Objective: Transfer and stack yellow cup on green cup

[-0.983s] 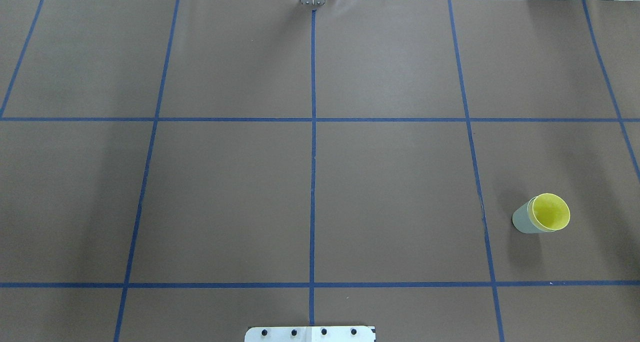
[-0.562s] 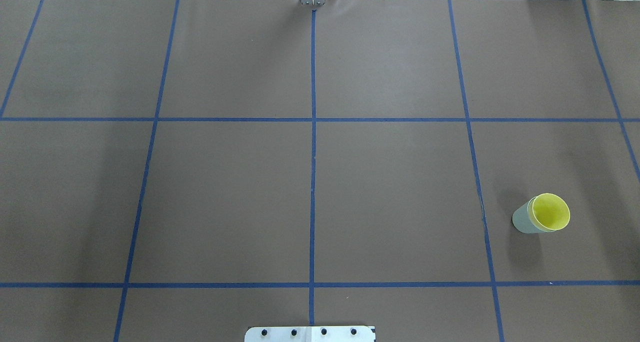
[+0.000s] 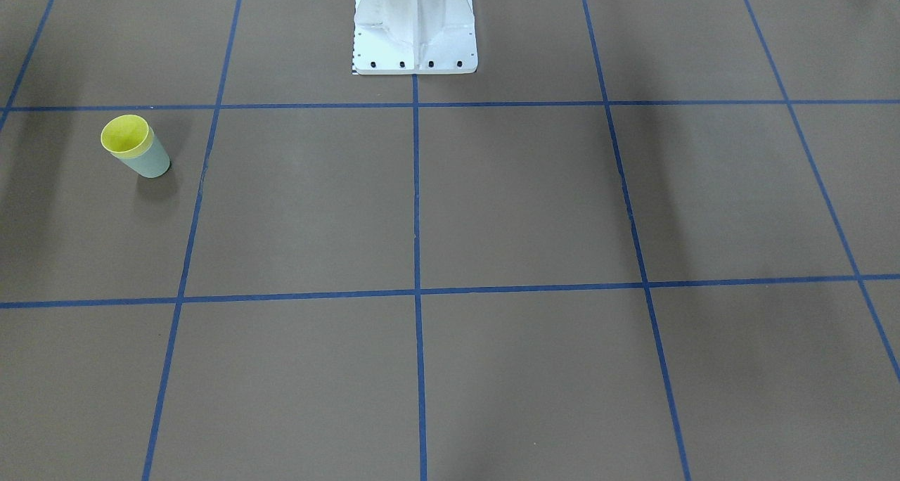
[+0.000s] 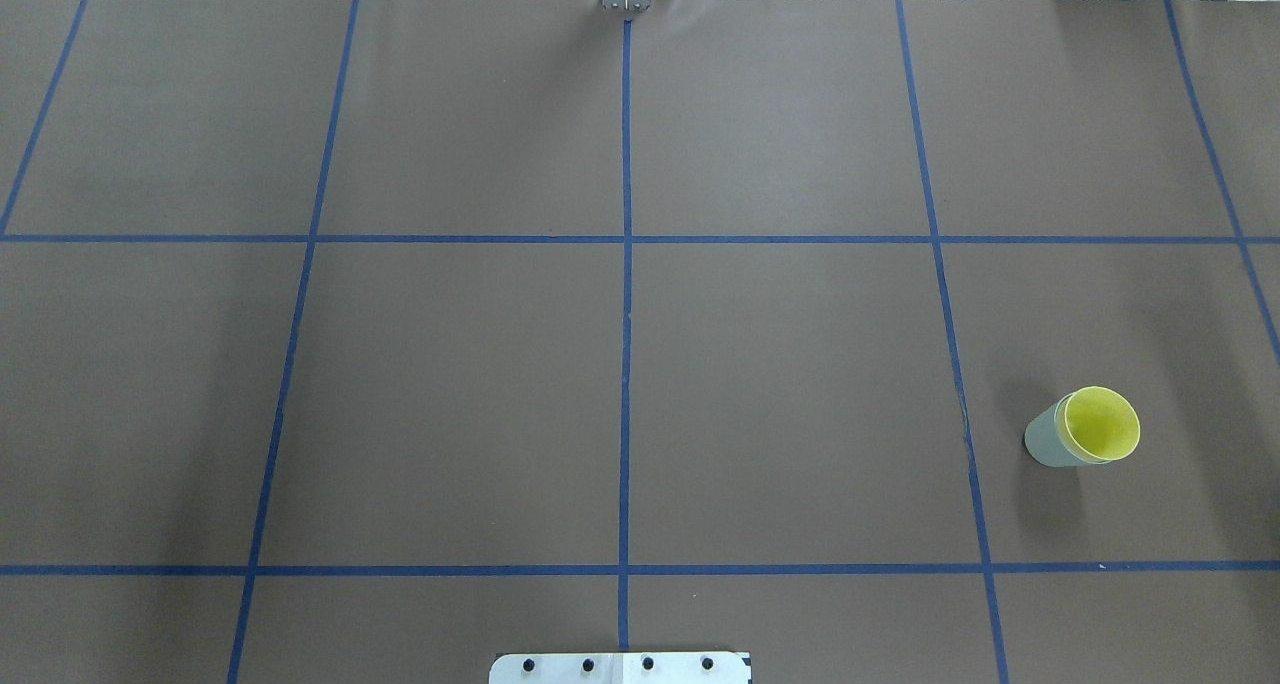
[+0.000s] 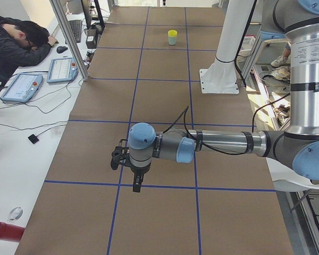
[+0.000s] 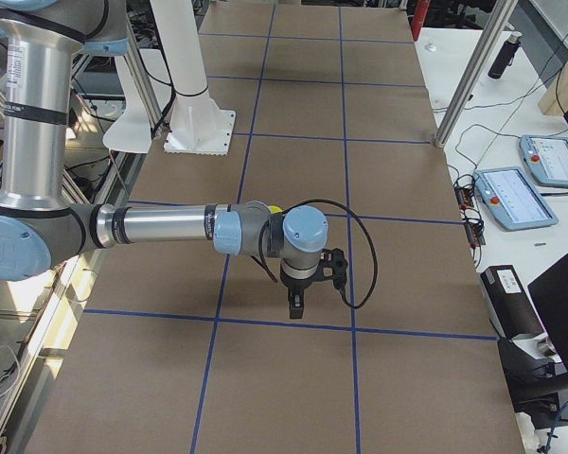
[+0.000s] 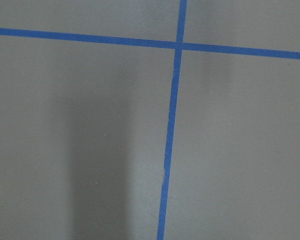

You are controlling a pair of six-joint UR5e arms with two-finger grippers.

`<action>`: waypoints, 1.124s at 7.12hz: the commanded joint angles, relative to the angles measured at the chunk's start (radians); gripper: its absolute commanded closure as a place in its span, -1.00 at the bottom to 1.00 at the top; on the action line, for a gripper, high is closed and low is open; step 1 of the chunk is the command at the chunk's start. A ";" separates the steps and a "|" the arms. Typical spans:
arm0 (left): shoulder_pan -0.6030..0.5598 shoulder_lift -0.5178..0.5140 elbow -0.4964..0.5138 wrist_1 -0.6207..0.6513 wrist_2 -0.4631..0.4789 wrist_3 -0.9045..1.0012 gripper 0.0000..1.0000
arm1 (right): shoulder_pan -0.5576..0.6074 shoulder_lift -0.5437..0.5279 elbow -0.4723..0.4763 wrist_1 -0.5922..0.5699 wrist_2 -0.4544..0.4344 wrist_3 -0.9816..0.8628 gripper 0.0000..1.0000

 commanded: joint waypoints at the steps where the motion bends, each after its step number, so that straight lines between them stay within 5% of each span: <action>1: 0.018 0.032 -0.013 -0.026 0.001 -0.023 -1.00 | 0.002 0.000 -0.008 0.000 0.001 0.000 -1.00; 8: 0.018 0.034 -0.011 -0.026 0.038 -0.019 -1.00 | 0.019 0.010 -0.014 0.000 0.001 0.000 -1.00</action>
